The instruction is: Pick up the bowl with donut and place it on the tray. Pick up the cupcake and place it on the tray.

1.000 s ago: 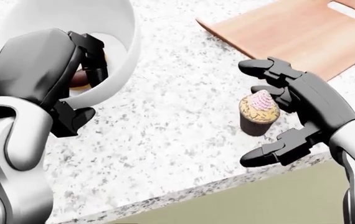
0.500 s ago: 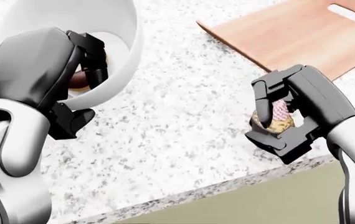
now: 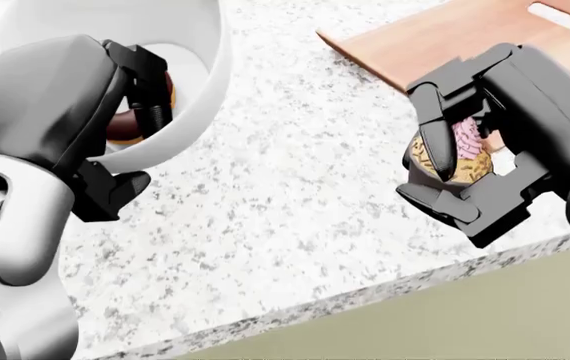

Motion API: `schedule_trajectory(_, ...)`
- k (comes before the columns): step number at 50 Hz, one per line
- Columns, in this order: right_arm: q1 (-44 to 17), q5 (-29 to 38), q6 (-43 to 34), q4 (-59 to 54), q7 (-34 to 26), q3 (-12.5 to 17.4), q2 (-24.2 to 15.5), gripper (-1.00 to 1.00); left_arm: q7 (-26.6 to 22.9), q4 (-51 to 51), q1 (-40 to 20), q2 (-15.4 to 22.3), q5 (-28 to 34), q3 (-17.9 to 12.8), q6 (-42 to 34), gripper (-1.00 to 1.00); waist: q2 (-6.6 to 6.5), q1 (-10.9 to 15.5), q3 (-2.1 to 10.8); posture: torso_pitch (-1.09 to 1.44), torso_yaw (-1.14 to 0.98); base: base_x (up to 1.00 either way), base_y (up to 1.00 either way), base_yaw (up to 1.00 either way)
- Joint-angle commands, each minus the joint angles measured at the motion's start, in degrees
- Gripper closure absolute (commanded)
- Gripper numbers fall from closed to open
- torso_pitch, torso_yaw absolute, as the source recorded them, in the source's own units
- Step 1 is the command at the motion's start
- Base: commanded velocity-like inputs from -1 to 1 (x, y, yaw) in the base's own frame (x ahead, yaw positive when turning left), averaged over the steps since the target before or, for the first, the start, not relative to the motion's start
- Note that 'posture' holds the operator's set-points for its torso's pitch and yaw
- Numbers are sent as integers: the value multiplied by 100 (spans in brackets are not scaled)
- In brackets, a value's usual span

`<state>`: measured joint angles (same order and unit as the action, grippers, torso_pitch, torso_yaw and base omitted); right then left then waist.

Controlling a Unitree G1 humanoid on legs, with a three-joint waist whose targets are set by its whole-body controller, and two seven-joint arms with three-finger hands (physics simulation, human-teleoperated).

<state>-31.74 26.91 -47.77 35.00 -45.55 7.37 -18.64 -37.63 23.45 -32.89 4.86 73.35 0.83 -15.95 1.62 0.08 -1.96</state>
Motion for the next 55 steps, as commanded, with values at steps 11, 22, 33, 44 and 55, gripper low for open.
schedule_trajectory(11,-268,55,-117,275,-78,33,-9,100,89,281,-274,34,57,-42,11,100,-546,80,234,0,0,-25,-24,0)
schedule_trajectory(22,-482,3,-399,401,-161,19,-88,100,-358,390,-699,96,168,-78,-83,100,-203,64,33,0,0,-56,-73,0)
schedule_trajectory(33,-405,-158,-321,278,69,82,-20,100,-281,322,-644,109,133,-83,-22,100,214,32,35,0,0,-18,-33,0)
schedule_trajectory(44,-278,-262,-172,213,190,76,-18,100,-349,348,-732,157,132,-112,-23,100,-435,117,110,0,0,0,-73,0)
schedule_trajectory(55,-321,-236,-251,198,218,67,9,100,-384,394,-702,148,136,-104,-22,100,230,96,-53,0,0,4,-53,0)
